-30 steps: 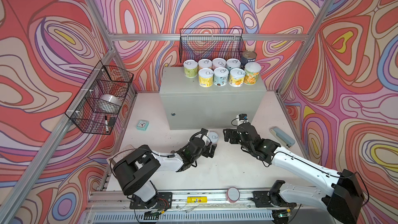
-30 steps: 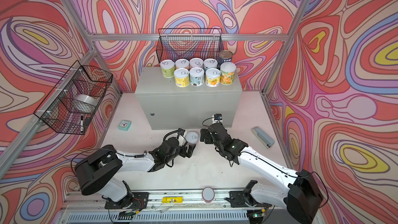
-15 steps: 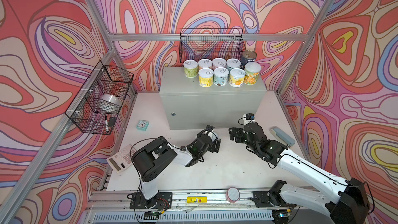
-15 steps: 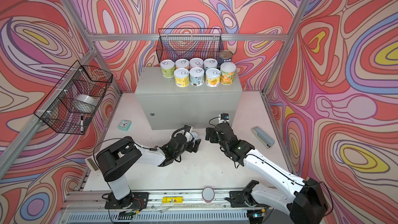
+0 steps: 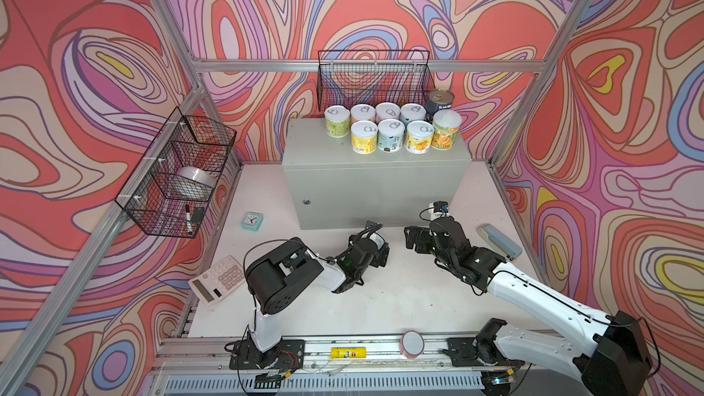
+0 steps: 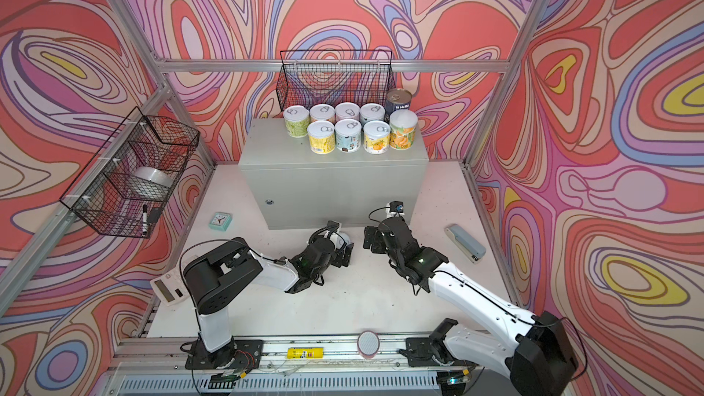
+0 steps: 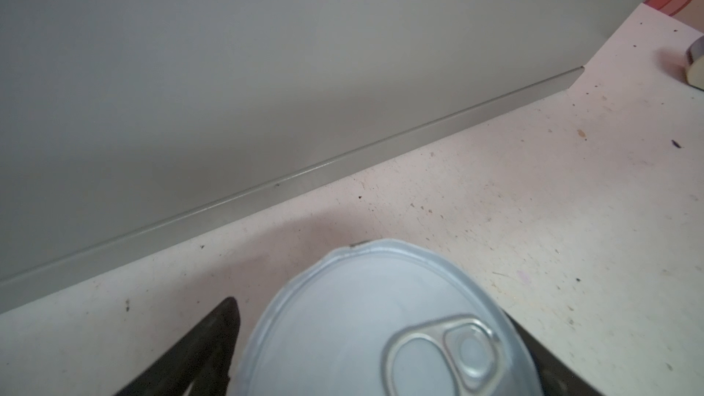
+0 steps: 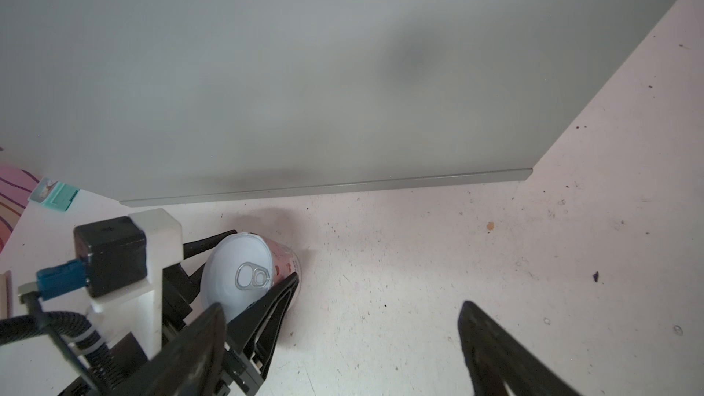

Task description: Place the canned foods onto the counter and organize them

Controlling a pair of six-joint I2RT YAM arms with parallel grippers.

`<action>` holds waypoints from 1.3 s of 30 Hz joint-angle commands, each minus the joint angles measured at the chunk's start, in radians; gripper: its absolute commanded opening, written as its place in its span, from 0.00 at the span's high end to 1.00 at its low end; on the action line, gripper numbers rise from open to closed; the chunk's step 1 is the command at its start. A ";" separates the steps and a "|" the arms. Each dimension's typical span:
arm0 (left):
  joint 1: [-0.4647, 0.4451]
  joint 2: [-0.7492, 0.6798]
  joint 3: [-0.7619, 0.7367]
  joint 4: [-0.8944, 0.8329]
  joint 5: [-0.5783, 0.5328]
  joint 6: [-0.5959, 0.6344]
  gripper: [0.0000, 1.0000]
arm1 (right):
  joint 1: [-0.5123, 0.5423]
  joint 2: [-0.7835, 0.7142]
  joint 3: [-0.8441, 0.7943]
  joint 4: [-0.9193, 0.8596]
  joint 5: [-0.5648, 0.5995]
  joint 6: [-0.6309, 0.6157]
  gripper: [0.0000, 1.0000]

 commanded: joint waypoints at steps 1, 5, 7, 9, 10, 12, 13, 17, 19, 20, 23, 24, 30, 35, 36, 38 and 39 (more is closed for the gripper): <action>0.000 0.006 -0.016 0.050 -0.049 -0.006 0.20 | -0.004 0.014 0.002 0.000 -0.008 -0.006 0.02; 0.000 -0.030 -0.020 -0.004 -0.040 0.001 0.49 | -0.004 0.025 0.006 0.001 -0.007 -0.003 0.02; 0.000 -0.049 -0.018 -0.043 -0.030 0.006 0.75 | -0.004 0.028 0.007 0.004 -0.007 -0.002 0.02; 0.000 -0.082 -0.016 -0.096 -0.018 0.005 1.00 | -0.004 0.031 0.006 0.005 -0.005 -0.001 0.02; 0.000 -0.105 -0.013 -0.136 -0.008 0.007 1.00 | -0.005 0.032 0.006 0.007 -0.004 0.000 0.02; -0.001 -0.164 -0.001 -0.242 0.010 0.007 1.00 | -0.005 0.034 0.008 0.007 -0.003 0.000 0.02; 0.000 -0.206 0.004 -0.299 0.023 0.002 1.00 | -0.004 0.036 0.009 0.006 -0.001 0.000 0.02; -0.001 -0.402 0.047 -0.583 0.044 -0.019 1.00 | -0.006 0.042 0.011 0.006 0.000 0.004 0.02; 0.000 -0.506 0.096 -0.735 0.042 -0.036 1.00 | -0.007 0.047 0.011 0.007 -0.001 0.010 0.02; 0.000 -0.561 0.127 -0.824 0.040 -0.039 1.00 | -0.008 0.051 0.010 0.007 0.002 0.016 0.02; 0.000 -0.686 0.268 -1.064 0.013 -0.046 1.00 | -0.012 0.062 0.003 0.018 -0.005 0.028 0.02; 0.000 -0.709 0.315 -1.124 -0.004 -0.044 1.00 | -0.013 0.065 0.000 0.022 -0.007 0.032 0.02; 0.033 -0.765 0.598 -1.346 -0.072 0.033 1.00 | -0.016 0.074 0.002 0.049 -0.020 0.043 0.02; 0.159 -0.749 0.715 -1.337 0.022 0.053 1.00 | -0.015 0.060 0.027 0.037 -0.018 0.031 0.02; 0.179 -0.737 0.735 -1.334 0.025 0.060 1.00 | -0.016 0.055 0.033 0.032 -0.015 0.027 0.02; 0.202 -0.719 0.764 -1.315 0.031 0.081 1.00 | -0.016 0.046 0.042 0.020 -0.008 0.025 0.02; 0.217 -0.708 0.782 -1.305 0.039 0.088 1.00 | -0.017 0.042 0.044 0.018 -0.005 0.024 0.02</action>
